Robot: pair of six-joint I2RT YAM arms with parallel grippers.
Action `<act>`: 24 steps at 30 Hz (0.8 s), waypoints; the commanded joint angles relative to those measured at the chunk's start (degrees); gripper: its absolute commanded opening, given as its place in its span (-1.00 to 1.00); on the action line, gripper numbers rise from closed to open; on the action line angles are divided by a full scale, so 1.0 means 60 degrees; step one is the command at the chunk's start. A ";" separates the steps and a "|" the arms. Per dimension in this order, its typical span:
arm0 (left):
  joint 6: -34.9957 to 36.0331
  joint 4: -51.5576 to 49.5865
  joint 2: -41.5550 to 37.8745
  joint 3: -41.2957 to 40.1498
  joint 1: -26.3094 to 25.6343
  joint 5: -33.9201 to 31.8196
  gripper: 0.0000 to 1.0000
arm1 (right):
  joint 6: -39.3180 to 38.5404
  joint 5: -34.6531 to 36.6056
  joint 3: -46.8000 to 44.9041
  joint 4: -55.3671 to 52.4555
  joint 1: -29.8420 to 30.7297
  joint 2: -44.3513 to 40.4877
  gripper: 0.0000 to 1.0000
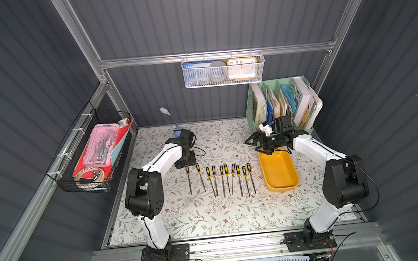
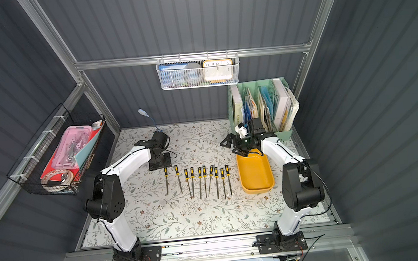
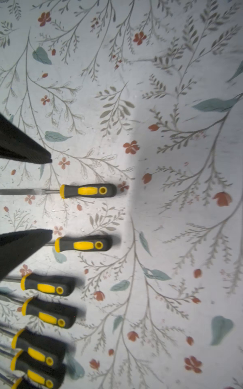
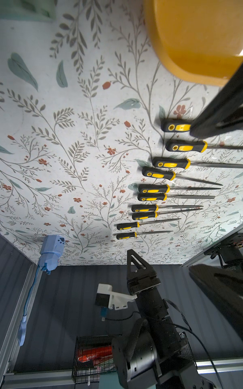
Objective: Take the file tool out of the storage box
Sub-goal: Reset both arms
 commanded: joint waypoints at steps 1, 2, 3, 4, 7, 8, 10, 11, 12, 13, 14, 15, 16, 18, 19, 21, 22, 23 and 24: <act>0.0291 -0.0004 0.0324 0.0162 0.0249 -0.0057 0.07 | -0.0236 0.0248 0.0099 -0.0337 -0.0006 -0.0150 0.98; 0.0303 0.0057 0.0418 0.0255 0.0321 -0.0019 0.07 | -0.0335 0.0397 0.0088 -0.0435 -0.0006 -0.0223 0.98; 0.0320 0.0087 0.0468 0.0389 0.0360 0.0085 0.06 | -0.0448 0.0611 0.0053 -0.0544 -0.0006 -0.0313 0.98; 0.0319 0.0168 0.0459 0.0493 0.0377 0.0163 0.07 | -0.0544 0.0976 0.0025 -0.0583 -0.0006 -0.0407 0.98; 0.0406 0.1422 -0.0136 0.0368 0.0459 0.0739 0.37 | -0.1015 0.2290 -0.0134 -0.1234 -0.0017 -0.0887 0.98; 0.0474 0.2039 -0.0427 0.0181 0.0598 0.1106 0.52 | -0.1114 0.2732 -0.0279 -0.1211 -0.0021 -0.1169 0.98; 0.0519 0.3058 -0.1024 -0.0127 0.0802 0.1190 0.84 | -0.1227 0.3754 -0.0606 -0.0993 -0.0034 -0.1776 0.98; 0.0622 0.3589 -0.1313 -0.0452 0.0925 0.1157 0.99 | -0.1226 0.4387 -0.0863 -0.0835 -0.0035 -0.2171 0.98; 0.0711 0.4100 -0.1550 -0.0707 0.1054 0.1106 0.99 | -0.1273 0.5311 -0.1144 -0.0701 -0.0035 -0.2573 0.98; 0.0746 0.4473 -0.1767 -0.0845 0.1169 0.1080 0.99 | -0.1314 0.5958 -0.1398 -0.0439 -0.0050 -0.2907 0.98; 0.0807 0.4824 -0.1931 -0.0976 0.1345 0.1085 0.99 | -0.1403 0.6578 -0.1731 -0.0108 -0.0064 -0.3297 0.98; 0.0871 0.5231 -0.2084 -0.1127 0.1494 0.0985 0.99 | -0.1640 0.7072 -0.2074 0.0178 -0.0079 -0.3737 0.98; 0.0881 0.5512 -0.2196 -0.1257 0.1584 0.0836 0.99 | -0.1911 0.7424 -0.2419 0.0482 -0.0088 -0.4094 0.98; 0.0882 0.6258 -0.2492 -0.1657 0.1862 0.0461 0.99 | -0.2572 0.8264 -0.3347 0.1490 -0.0108 -0.4988 0.98; 0.0879 0.6622 -0.2619 -0.1902 0.2031 0.0421 0.99 | -0.2871 0.8590 -0.3786 0.2029 -0.0108 -0.5382 0.98; 0.0682 0.7408 -0.2869 -0.2559 0.2537 0.0139 0.99 | -0.3645 0.8920 -0.5106 0.3568 -0.0123 -0.6079 0.98; 0.0723 0.7786 -0.2977 -0.2918 0.2720 0.0008 1.00 | -0.4094 0.8986 -0.5651 0.4214 -0.0136 -0.6301 0.98; 0.0857 0.8290 -0.3117 -0.3347 0.2901 -0.0161 0.99 | -0.4251 0.9217 -0.6114 0.4720 -0.0138 -0.6519 0.98; 0.1118 0.8880 -0.3268 -0.3823 0.3007 -0.0283 0.99 | -0.4052 0.9655 -0.6405 0.4959 -0.0151 -0.6642 0.98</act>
